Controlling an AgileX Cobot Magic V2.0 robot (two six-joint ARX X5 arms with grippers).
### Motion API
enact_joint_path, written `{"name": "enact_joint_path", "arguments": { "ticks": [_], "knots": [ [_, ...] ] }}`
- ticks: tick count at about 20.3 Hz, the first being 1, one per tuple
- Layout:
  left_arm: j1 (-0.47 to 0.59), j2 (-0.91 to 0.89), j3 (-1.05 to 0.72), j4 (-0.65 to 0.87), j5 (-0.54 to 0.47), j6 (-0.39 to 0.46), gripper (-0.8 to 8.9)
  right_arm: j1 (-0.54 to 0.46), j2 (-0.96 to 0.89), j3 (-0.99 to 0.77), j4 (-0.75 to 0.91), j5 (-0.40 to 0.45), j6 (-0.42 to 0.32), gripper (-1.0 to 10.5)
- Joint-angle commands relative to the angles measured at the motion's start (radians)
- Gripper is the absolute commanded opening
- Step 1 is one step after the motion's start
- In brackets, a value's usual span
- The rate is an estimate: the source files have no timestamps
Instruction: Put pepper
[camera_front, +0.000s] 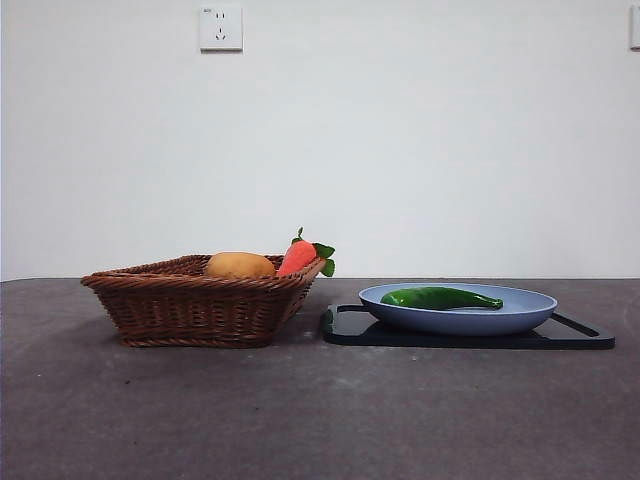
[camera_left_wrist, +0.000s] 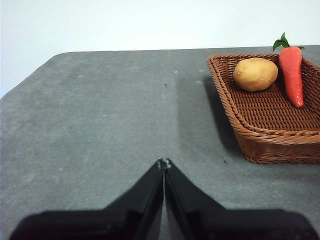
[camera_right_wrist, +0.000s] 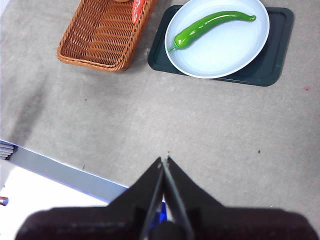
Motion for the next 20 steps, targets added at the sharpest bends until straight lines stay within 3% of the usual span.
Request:
{"name": "enact_joint_path", "arguments": {
  "ticks": [1, 5, 8, 12, 20],
  "knots": [
    [0.002, -0.004, -0.004, 0.008, -0.001, -0.010, 0.08, -0.006, -0.007, 0.016, 0.035, 0.005, -0.055, 0.1],
    [0.002, -0.004, -0.004, 0.009, -0.002, -0.010, 0.08, -0.052, -0.150, -0.058, 0.358, 0.000, -0.040, 0.1],
    [0.002, -0.004, -0.004, 0.009, -0.002, -0.010, 0.08, -0.080, -0.294, -0.253, 0.623, 0.006, -0.012, 0.1],
    [0.002, -0.004, -0.004, 0.009, -0.001, -0.010, 0.08, -0.085, -0.500, -0.617, 0.927, 0.133, 0.007, 0.1],
    [0.002, -0.004, -0.004, 0.009, -0.002, -0.010, 0.08, -0.083, -0.706, -1.064, 1.242, 0.239, 0.143, 0.1]
  ]
}}
